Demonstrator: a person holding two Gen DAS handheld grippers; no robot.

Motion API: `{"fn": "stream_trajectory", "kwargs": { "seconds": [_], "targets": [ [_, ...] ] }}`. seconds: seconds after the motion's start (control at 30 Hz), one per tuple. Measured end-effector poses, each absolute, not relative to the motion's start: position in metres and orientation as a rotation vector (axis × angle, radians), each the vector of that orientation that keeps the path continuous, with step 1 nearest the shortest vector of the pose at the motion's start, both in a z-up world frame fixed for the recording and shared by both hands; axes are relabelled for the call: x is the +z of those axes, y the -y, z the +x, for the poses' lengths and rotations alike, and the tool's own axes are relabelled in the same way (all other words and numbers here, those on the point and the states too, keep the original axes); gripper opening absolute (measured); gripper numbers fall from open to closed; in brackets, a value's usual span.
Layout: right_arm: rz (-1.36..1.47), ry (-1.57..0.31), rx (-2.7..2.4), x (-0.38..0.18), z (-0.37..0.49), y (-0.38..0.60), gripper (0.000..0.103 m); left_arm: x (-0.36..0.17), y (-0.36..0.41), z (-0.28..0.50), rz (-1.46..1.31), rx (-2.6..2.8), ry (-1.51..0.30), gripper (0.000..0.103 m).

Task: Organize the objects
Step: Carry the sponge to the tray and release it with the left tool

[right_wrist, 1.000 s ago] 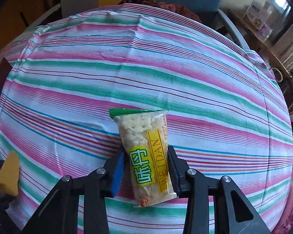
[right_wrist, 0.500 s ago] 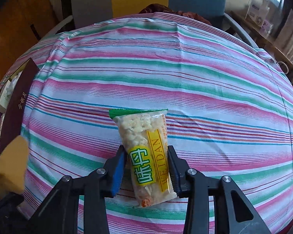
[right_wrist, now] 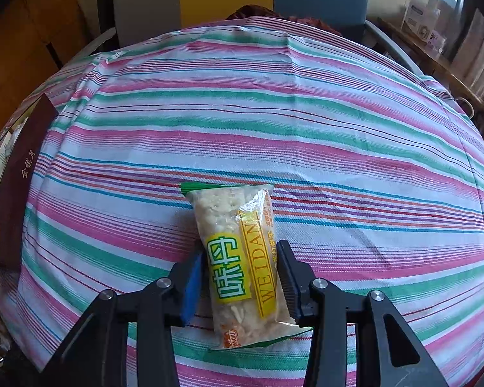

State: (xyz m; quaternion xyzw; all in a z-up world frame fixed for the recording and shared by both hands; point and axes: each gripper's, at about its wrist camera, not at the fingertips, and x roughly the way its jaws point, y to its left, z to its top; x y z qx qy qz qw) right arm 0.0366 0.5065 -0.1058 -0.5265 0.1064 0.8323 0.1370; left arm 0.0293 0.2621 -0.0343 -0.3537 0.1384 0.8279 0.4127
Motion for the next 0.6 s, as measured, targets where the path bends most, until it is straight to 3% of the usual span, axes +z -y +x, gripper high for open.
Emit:
{"fn": "stream_trajectory", "kwargs": {
  "seconds": [0.6],
  "targets": [
    [-1.523, -0.25, 2.416, -0.111, 0.035, -0.503, 0.045, -0.019, -0.227, 0.011, -0.918, 2.164, -0.25, 0.05]
  ]
}}
